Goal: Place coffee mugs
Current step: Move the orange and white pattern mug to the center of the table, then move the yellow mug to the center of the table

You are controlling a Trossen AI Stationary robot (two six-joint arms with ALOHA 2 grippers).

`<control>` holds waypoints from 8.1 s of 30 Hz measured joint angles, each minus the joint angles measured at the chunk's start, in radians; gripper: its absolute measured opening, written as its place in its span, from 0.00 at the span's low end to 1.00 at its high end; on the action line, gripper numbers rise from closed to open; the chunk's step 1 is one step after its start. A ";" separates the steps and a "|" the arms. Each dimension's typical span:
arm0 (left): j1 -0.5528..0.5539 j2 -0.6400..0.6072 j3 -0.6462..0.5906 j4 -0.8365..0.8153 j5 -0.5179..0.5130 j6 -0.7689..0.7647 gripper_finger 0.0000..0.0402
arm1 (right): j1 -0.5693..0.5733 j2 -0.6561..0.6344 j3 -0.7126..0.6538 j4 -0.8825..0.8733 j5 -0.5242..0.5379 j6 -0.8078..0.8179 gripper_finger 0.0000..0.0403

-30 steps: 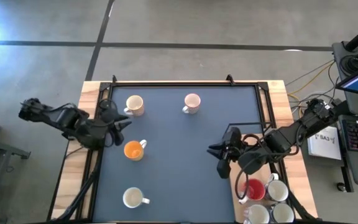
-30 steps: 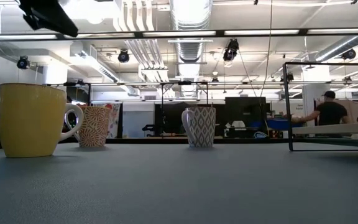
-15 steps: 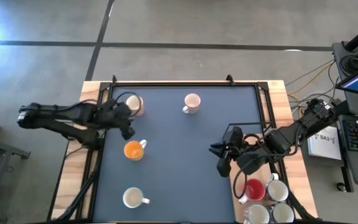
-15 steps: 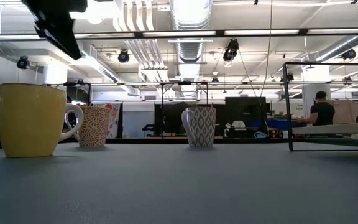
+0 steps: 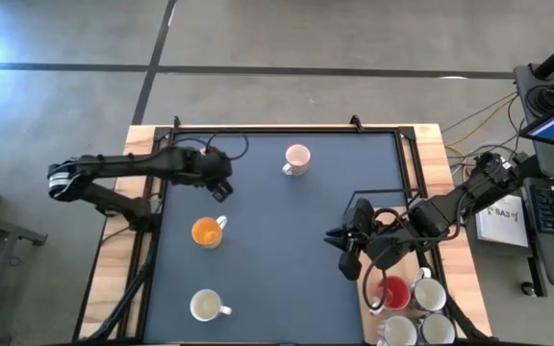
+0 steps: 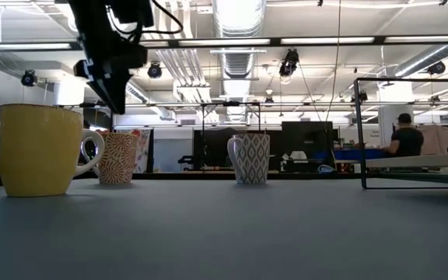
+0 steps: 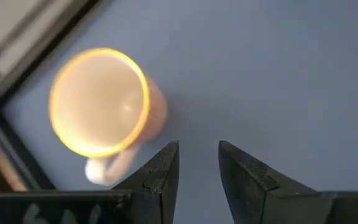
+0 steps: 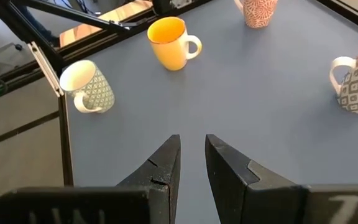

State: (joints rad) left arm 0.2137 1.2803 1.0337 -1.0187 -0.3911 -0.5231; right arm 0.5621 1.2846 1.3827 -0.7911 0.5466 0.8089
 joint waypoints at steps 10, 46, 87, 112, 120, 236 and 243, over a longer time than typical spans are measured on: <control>0.119 0.116 0.027 -0.014 -0.076 0.054 0.24 | -0.007 0.000 -0.002 -0.022 0.003 0.002 0.16; -0.039 0.329 0.262 0.055 0.279 0.093 0.02 | -0.033 0.002 -0.003 -0.087 -0.001 0.018 0.16; -0.357 0.944 1.023 -0.156 0.259 0.086 0.21 | -0.032 0.002 -0.003 -0.282 -0.162 0.004 0.16; -0.514 0.687 0.818 -0.550 0.134 -0.169 0.29 | -0.032 0.002 -0.019 -0.313 -0.162 0.001 0.16; -0.585 0.388 0.354 -0.362 0.263 -0.638 0.29 | -0.032 0.002 -0.044 -0.312 -0.161 -0.011 0.16; -0.587 0.959 1.021 -0.046 0.173 -0.328 0.02 | -0.032 0.002 -0.072 -0.299 -0.158 0.072 0.16; -0.584 0.973 1.061 -0.094 0.161 -0.290 0.06 | -0.032 0.002 -0.074 -0.299 -0.158 0.071 0.16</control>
State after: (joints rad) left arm -0.3702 2.2528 2.0947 -1.1122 -0.2300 -0.8135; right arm 0.5301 1.2865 1.3090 -1.0905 0.3885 0.8802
